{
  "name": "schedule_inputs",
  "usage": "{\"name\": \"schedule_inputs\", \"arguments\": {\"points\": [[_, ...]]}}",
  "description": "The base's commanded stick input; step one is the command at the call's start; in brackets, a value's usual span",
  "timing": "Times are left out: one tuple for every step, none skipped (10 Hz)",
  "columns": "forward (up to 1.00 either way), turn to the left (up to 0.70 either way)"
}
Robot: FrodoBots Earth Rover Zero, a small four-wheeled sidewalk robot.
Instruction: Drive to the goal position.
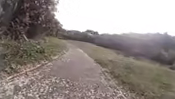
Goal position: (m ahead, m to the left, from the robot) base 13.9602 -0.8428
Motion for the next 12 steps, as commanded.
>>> {"name": "schedule_inputs", "arguments": {"points": [[0.70,0.03],[0.70,0.01],[0.70,0.00],[0.70,0.00],[0.70,0.00],[0.70,0.00],[0.70,0.00],[0.70,0.00],[0.70,0.00],[0.70,0.00],[0.70,0.00],[0.70,0.00]]}}
